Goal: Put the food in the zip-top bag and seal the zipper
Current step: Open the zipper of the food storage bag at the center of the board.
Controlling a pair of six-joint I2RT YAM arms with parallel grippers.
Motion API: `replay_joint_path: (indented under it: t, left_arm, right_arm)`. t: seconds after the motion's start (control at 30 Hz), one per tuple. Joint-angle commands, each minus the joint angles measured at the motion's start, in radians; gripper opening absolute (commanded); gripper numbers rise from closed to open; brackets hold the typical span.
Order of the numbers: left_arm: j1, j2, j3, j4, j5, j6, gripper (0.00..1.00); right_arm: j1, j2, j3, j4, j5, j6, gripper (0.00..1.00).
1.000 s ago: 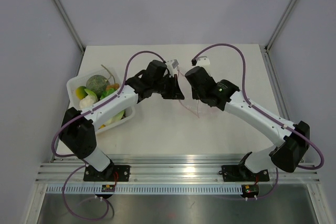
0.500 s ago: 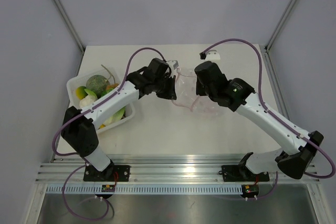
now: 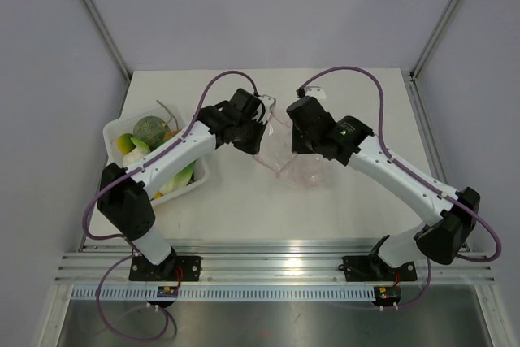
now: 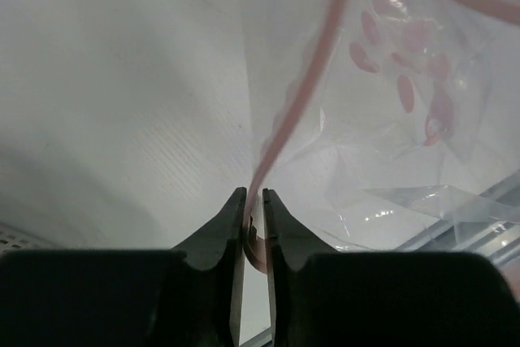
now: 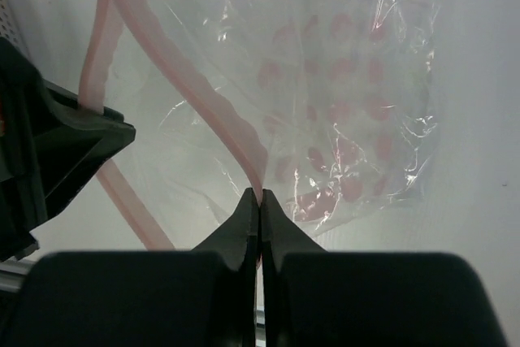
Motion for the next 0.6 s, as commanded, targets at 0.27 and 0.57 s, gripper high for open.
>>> replay_joint_path:
  t: [0.27,0.57]
  left_arm:
    - [0.088,-0.318,-0.083,0.057,-0.082,0.105,0.83]
    - [0.200,-0.453,-0.228,0.015,-0.397,0.059,0.94]
  right_arm:
    - [-0.006,0.112,0.009,0.131,-0.073,0.011,0.00]
    - [-0.007,0.090,0.017,0.145,-0.150,-0.001,0.00]
